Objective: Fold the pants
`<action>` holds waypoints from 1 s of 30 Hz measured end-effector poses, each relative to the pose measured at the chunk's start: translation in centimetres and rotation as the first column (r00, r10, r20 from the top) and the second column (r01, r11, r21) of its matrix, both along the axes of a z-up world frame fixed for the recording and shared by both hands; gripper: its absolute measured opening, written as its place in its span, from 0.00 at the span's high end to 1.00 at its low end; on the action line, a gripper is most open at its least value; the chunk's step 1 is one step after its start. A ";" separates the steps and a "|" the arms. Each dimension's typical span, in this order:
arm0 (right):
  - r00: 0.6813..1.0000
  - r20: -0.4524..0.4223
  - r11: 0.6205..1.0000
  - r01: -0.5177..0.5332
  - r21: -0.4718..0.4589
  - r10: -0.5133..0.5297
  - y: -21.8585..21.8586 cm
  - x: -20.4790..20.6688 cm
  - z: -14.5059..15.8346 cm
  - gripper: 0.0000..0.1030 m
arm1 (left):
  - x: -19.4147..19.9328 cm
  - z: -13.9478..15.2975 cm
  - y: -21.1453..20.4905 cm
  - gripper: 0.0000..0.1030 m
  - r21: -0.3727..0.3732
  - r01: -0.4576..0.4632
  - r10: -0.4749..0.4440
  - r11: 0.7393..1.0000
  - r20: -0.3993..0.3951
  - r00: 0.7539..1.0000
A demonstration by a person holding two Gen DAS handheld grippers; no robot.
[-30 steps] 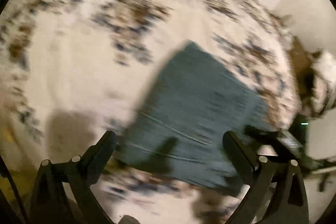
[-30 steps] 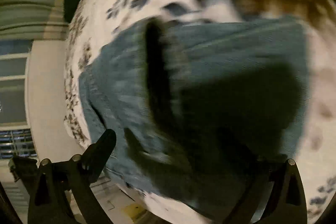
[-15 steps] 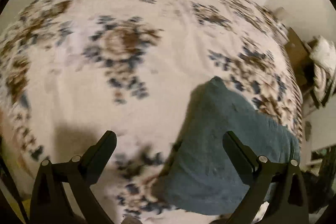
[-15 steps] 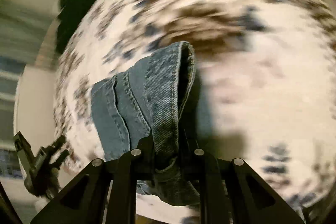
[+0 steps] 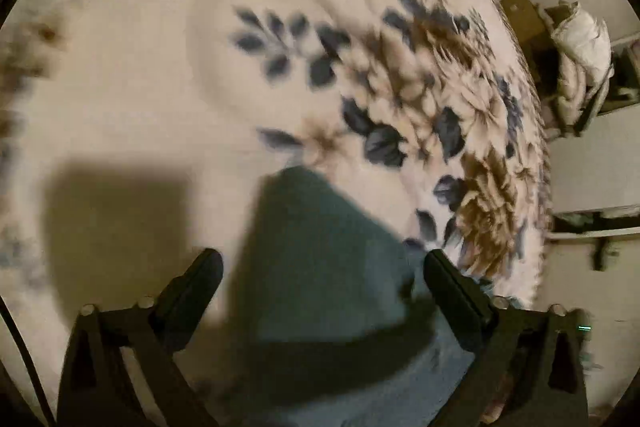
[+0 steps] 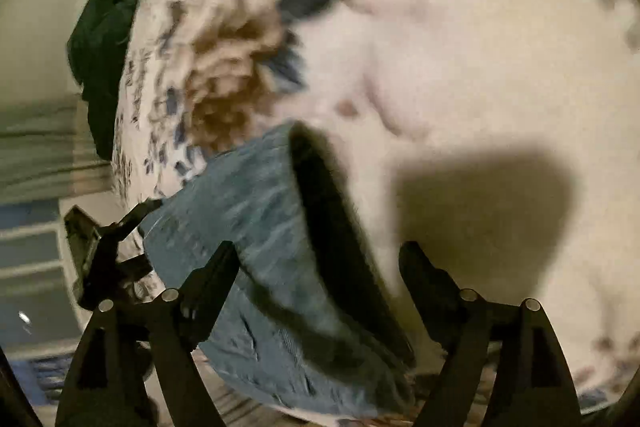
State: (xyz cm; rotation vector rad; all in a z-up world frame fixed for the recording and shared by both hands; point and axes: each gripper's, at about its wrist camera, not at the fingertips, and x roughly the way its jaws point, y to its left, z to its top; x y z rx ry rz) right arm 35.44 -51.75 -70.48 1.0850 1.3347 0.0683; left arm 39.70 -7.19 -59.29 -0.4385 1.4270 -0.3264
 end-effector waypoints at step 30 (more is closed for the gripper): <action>0.988 0.044 0.985 -0.154 0.084 0.150 5.0 -1.7 -2.8 0.13 | -8.0 -1.7 1.8 0.00 -0.067 0.034 -0.037 0.997 -0.046 0.998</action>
